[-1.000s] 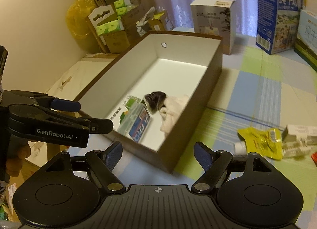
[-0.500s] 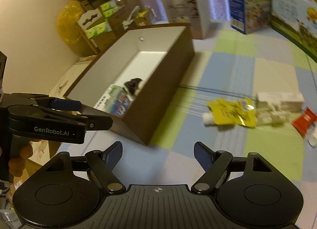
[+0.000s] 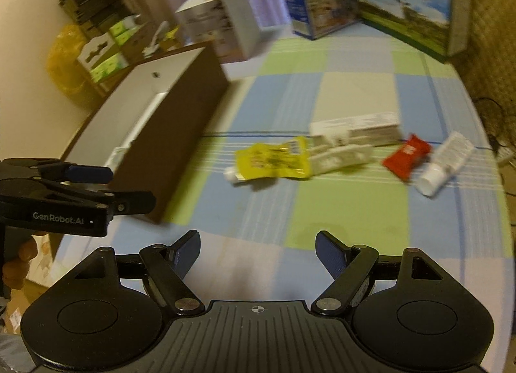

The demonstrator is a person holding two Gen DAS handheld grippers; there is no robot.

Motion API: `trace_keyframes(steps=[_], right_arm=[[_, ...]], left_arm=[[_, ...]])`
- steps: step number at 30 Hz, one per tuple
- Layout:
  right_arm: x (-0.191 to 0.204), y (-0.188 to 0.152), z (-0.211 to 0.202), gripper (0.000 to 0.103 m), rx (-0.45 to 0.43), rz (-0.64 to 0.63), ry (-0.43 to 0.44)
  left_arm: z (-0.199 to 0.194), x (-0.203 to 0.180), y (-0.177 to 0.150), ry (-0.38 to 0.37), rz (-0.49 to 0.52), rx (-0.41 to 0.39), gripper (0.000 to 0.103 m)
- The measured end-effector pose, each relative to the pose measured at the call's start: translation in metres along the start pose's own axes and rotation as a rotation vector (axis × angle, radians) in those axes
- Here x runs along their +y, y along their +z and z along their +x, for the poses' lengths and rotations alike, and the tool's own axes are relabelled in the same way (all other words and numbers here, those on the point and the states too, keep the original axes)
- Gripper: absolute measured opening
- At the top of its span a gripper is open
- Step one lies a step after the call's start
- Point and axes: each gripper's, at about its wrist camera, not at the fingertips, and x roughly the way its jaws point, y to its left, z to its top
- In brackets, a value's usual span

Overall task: Organize objects
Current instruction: 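Withdraw both tools from the box toward the remaining table items, then grasp the yellow snack pouch with the left tool while the right tool approaches the white tube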

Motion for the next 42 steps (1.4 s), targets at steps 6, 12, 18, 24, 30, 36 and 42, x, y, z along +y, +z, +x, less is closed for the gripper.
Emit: trace_keyframes(steps=[6, 12, 18, 24, 30, 36, 42], right_arm=[[-0.033, -0.004, -0.010, 0.077, -0.004, 0.051, -0.037], [-0.058, -0.010, -0.017, 0.077, -0.006, 0.097, -0.050], [-0.080, -0.014, -0.022, 0.077, -0.012, 0.147, -0.069], [-0.104, -0.019, -0.026, 0.077, -0.012, 0.214, -0.105], [-0.122, -0.022, -0.026, 0.077, -0.010, 0.273, -0.136], [-0.131, -0.020, -0.020, 0.077, 0.000, 0.311, -0.153], [-0.134, -0.016, -0.015, 0.077, 0.010, 0.317, -0.156]], left_arm=[[0.020, -0.024, 0.010, 0.000, 0.052, 0.010, 0.086], [0.044, -0.044, 0.017, -0.002, 0.148, 0.026, 0.086], [0.079, -0.067, 0.026, 0.020, 0.395, 0.016, 0.086], [0.122, -0.079, 0.028, 0.061, 0.611, 0.033, 0.083], [0.157, -0.080, 0.032, 0.077, 0.737, 0.066, 0.076], [0.180, -0.079, 0.044, 0.049, 0.786, 0.078, 0.071], [0.190, -0.072, 0.061, -0.044, 0.789, 0.092, 0.071]])
